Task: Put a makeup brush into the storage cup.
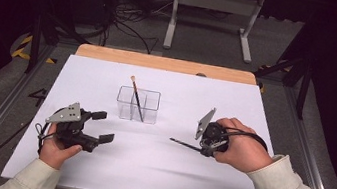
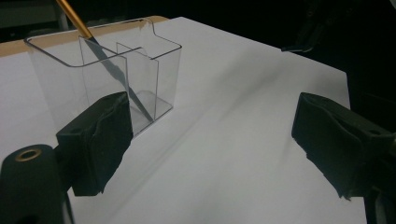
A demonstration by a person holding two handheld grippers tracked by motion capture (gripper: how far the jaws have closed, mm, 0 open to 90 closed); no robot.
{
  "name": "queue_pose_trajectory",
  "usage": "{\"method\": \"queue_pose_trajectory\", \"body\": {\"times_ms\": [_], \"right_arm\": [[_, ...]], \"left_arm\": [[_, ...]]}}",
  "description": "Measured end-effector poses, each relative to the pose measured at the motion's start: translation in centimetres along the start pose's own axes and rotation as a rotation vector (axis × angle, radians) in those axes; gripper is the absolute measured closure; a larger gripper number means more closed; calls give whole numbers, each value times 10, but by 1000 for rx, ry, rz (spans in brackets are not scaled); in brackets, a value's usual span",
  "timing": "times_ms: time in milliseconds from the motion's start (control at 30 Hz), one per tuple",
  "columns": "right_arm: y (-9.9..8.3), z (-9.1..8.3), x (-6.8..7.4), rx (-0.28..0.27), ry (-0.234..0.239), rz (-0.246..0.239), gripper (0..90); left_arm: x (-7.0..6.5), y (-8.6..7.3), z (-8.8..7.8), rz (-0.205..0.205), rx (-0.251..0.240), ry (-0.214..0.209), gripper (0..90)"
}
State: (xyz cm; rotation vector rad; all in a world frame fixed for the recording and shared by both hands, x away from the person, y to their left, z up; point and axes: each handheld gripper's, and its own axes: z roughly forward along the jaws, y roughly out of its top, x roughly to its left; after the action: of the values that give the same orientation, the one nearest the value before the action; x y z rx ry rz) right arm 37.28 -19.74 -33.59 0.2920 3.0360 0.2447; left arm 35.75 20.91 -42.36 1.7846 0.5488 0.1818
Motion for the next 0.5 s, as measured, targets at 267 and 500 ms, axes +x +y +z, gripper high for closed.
{"method": "queue_pose_trajectory", "body": {"times_ms": [267,500], "right_arm": [[6,-9,-2,-64,45,-24,840],[13,-16,-4,-66,50,-75,839]], "left_arm": [[-2,2,3,-10,-9,-29,139],[-4,5,8,0,-11,-61,159]]}}
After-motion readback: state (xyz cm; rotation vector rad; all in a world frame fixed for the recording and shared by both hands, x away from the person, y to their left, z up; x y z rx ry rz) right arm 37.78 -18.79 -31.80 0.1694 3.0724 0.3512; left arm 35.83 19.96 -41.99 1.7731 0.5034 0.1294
